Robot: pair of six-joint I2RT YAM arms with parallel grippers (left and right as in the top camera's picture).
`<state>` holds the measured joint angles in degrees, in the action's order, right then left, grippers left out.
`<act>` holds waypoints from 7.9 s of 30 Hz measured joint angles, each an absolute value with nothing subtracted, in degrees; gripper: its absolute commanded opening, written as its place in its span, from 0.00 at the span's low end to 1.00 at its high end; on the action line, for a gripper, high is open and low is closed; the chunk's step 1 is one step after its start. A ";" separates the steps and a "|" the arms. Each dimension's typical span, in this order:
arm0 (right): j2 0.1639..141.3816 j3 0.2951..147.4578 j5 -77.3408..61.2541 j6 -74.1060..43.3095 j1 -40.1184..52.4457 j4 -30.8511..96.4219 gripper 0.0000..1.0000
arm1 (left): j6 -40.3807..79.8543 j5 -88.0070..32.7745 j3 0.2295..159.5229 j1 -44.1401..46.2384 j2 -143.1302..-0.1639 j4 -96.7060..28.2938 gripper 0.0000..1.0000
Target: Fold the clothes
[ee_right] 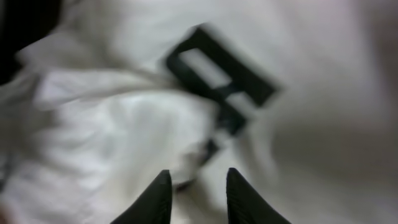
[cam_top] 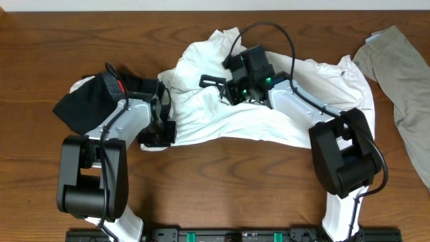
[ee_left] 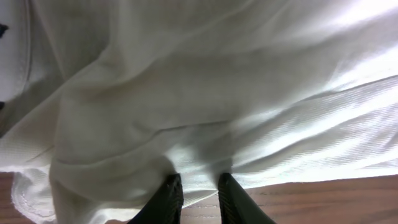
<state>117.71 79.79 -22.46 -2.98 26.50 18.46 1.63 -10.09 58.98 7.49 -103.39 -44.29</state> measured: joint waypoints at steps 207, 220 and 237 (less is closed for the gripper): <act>90.56 41.23 -11.55 -20.34 -28.01 29.95 0.01 | 4.71 -8.93 54.43 9.23 -97.23 -35.38 0.36; 90.11 42.28 9.26 -22.61 -28.95 34.85 0.06 | 9.13 -7.92 53.91 10.72 -99.24 -50.57 0.19; 87.59 42.22 5.89 -21.50 -29.78 36.34 0.22 | 11.33 -7.27 53.60 10.94 -77.67 -49.43 0.31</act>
<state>87.59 42.22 5.89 -21.50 -29.78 36.34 11.33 -7.27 53.60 10.94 -77.67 -49.43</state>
